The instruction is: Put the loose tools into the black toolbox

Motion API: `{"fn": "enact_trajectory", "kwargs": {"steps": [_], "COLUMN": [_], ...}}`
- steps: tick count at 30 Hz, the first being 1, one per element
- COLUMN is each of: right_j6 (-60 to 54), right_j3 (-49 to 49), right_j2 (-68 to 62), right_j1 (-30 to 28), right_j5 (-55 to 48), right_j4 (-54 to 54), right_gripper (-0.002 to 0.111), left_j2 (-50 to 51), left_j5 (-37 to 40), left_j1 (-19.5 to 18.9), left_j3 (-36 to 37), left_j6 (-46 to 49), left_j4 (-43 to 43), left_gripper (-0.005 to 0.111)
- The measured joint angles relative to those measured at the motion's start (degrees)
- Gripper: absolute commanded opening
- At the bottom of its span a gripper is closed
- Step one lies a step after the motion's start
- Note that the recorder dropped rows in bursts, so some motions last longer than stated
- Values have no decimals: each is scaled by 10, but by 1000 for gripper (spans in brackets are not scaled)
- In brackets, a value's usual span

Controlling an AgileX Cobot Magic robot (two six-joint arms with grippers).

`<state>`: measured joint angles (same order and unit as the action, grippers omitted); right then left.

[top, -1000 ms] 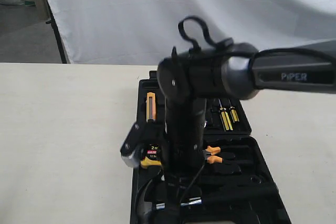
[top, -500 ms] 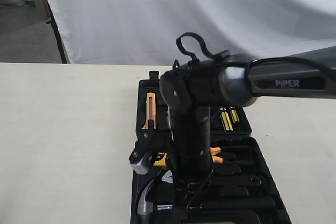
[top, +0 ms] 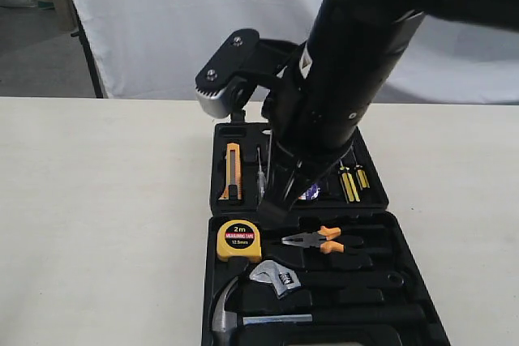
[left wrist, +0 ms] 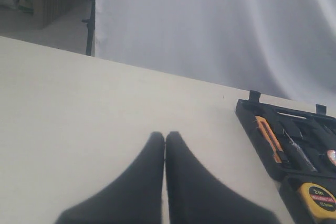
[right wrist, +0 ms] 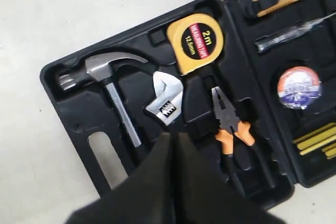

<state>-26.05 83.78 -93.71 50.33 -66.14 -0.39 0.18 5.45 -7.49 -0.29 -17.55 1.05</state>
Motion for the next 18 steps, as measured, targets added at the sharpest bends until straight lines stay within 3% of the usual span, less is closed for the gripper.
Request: {"fn": "enact_trajectory", "kwargs": {"steps": [8,18], "right_j6": [14,110], "right_j3": [0,0], "right_j2": [26,42], "right_j1": [0,0], "right_j5": [0,-13], "right_j4": [0,13], "right_gripper": [0,0], "left_j2": [0,0], "left_j5": [0,0], "left_j1": [0,0], "left_j3": [0,0], "left_j6": [0,0], "left_j4": [0,0], "left_gripper": [1,1]}}
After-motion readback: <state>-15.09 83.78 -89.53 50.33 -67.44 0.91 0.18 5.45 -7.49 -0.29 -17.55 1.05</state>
